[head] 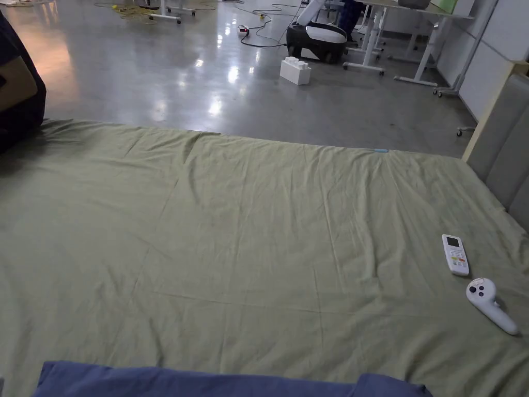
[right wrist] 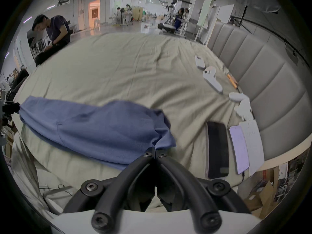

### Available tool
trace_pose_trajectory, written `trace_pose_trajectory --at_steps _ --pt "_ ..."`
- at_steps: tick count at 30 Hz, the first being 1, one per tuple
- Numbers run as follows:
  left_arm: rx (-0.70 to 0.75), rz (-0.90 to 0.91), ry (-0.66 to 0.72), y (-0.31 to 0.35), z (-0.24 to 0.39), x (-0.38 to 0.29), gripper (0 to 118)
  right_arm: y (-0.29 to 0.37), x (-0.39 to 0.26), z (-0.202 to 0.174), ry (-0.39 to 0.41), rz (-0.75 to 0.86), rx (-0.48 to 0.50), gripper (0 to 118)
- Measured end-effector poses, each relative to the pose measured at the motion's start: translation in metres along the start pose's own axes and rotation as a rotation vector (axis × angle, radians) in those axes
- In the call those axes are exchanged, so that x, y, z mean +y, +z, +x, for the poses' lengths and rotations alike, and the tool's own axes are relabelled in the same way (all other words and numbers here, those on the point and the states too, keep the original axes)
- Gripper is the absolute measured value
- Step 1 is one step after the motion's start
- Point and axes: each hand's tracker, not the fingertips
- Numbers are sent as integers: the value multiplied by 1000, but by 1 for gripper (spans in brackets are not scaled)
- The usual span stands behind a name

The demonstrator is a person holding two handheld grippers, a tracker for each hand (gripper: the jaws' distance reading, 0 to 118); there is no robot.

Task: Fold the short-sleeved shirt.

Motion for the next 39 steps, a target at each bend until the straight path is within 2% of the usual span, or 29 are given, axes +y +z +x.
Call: trace_pose_trajectory --at_steps 7,13,15,16,17,18,19,20,26,31,34,35,37,38,39 --pt "43 -91 -25 -38 -3 -22 6 -37 -23 -8 -6 -50 -20 1" --pt "65 -69 -22 -43 8 -26 7 -50 -25 -22 9 -41 -39 1" --pt "65 -68 -19 -45 4 -25 11 -45 -23 -24 14 -33 -54 7" --pt "65 -63 -19 -42 5 -22 15 -40 -21 -23 15 -30 -64 16" --pt "70 -52 -20 -39 5 -18 22 -35 -17 -22 16 -28 -88 32" --pt "82 -33 -25 -34 7 -15 38 -29 -13 -22 14 -23 -122 61" --pt "92 0 -34 -30 9 -10 52 -21 -7 -20 3 2 -137 79" --pt "96 31 -40 -27 11 -5 62 -13 -1 -19 -15 44 -138 86" --pt "72 258 -30 -1 41 40 64 27 45 -21 -112 327 -129 86" --pt "99 446 -22 11 73 69 64 48 79 -46 -166 594 -113 86" --pt "107 552 -27 21 90 81 59 56 95 -63 -199 722 -107 82" --pt "105 576 -33 24 95 83 55 58 98 -68 -202 753 -106 79" --pt "125 629 -48 30 105 88 36 61 106 -78 -201 808 -101 58" --pt "137 645 -50 33 108 90 19 62 108 -82 -200 833 -101 45" --pt "146 664 -46 36 111 91 8 65 111 -86 -181 861 -111 26"
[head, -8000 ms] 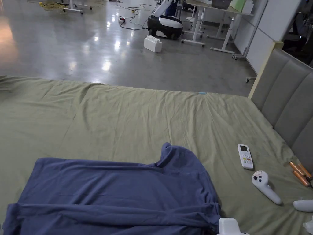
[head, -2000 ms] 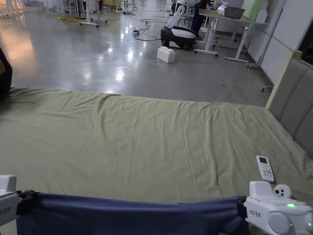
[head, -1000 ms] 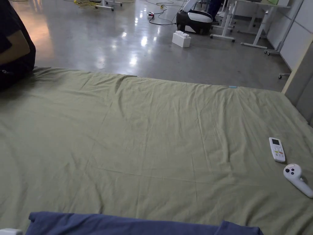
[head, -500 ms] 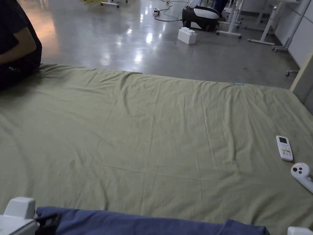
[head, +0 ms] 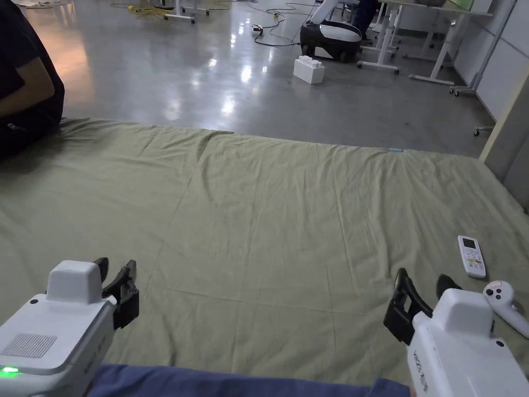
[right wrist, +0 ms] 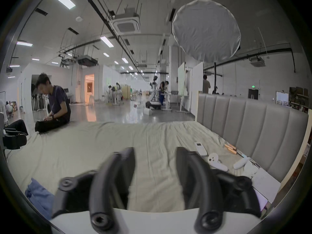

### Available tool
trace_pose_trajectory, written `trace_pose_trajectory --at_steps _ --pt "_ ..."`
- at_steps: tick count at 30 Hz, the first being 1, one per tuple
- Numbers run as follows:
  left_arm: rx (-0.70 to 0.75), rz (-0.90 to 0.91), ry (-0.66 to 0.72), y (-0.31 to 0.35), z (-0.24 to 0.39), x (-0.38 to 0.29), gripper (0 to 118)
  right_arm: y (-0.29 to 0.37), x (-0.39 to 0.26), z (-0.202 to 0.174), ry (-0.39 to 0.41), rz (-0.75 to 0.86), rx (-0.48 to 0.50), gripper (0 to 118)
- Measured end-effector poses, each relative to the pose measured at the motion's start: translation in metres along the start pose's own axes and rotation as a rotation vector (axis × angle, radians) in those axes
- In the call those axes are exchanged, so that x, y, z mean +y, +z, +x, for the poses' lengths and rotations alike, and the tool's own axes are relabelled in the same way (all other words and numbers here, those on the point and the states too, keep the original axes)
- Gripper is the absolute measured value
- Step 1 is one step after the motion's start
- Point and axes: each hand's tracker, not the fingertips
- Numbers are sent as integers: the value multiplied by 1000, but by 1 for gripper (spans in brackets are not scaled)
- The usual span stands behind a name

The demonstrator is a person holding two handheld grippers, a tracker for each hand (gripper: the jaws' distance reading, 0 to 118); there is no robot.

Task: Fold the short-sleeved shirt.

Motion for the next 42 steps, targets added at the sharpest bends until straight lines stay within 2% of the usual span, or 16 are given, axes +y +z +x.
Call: trace_pose_trajectory --at_steps 6,8,13,17,20,22,26,27,28,30,31,34,39,41,42 --pt "-4 42 27 11 -2 10 3 -2 7 -16 3 37 0 3" --pt "7 40 10 14 -7 11 1 -1 8 -19 24 63 8 1" --pt "59 20 43 20 -36 11 1 -4 6 -23 -13 43 34 0" --pt "40 -105 75 16 -74 -1 1 -9 5 -25 1 26 59 0" --pt "78 -182 62 15 -102 -19 1 -10 2 -26 22 -1 65 0" --pt "46 -262 74 14 -121 -31 1 -11 -2 -25 30 -23 61 0" --pt "-66 -429 214 1 -157 -59 3 -14 -13 -25 31 -70 53 0" --pt "-109 -474 251 -4 -166 -67 15 -14 -15 -25 27 -78 53 0" --pt "-150 -530 285 -11 -173 -75 34 -14 -18 -25 27 -90 51 0" --pt "-206 -634 337 -24 -182 -92 84 -14 -22 -26 25 -114 52 0" --pt "-225 -665 363 -27 -181 -100 84 -14 -26 -26 16 -137 52 0" --pt "-300 -715 443 -39 -188 -121 96 -13 -34 -27 21 -171 48 0" --pt "-432 -773 687 -65 -206 -162 97 -12 -41 -29 36 -208 47 1" --pt "-452 -745 742 -65 -209 -163 98 -12 -42 -29 37 -215 50 0" --pt "-497 -712 703 -68 -213 -161 98 -11 -41 -31 40 -217 50 0"
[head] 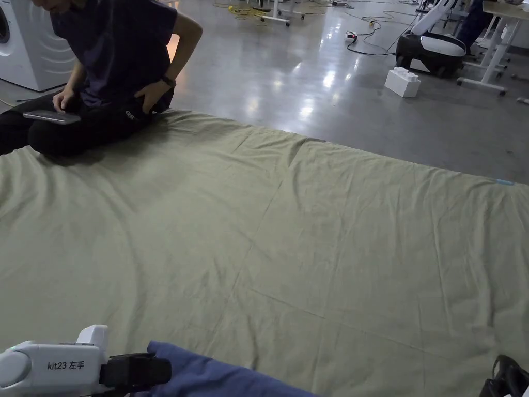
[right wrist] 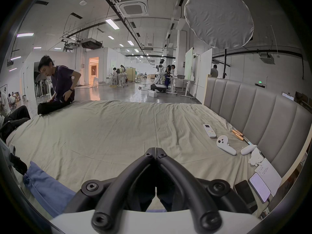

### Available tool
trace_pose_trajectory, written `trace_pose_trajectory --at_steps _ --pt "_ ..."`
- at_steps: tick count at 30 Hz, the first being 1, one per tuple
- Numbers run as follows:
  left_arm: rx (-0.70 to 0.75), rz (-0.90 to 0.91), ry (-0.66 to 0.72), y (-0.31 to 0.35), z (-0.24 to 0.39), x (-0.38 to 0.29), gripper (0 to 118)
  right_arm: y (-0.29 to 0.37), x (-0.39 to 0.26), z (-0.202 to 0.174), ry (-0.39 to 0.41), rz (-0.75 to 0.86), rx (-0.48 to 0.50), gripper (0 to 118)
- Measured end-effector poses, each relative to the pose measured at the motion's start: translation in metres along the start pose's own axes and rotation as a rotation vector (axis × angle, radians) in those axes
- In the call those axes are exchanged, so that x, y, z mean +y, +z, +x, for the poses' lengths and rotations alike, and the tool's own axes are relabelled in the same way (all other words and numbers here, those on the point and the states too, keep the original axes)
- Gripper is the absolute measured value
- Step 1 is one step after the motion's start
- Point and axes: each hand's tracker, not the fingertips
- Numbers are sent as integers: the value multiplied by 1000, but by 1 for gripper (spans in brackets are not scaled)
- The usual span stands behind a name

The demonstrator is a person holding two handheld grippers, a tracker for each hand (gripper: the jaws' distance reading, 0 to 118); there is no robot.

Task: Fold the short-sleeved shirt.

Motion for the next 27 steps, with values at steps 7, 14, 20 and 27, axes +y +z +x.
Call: trace_pose_trajectory --at_steps 7,14,20,27 --pt "-197 -66 119 -16 -30 6 87 -1 -1 -10 11 -8 16 0" --pt "-69 -111 81 -35 -18 -11 17 0 0 -16 26 -12 20 0" --pt "-89 -80 119 -28 -13 -18 12 0 2 -16 32 -9 24 0" --pt "-89 -83 65 -4 13 3 10 1 5 -10 36 -3 25 0"
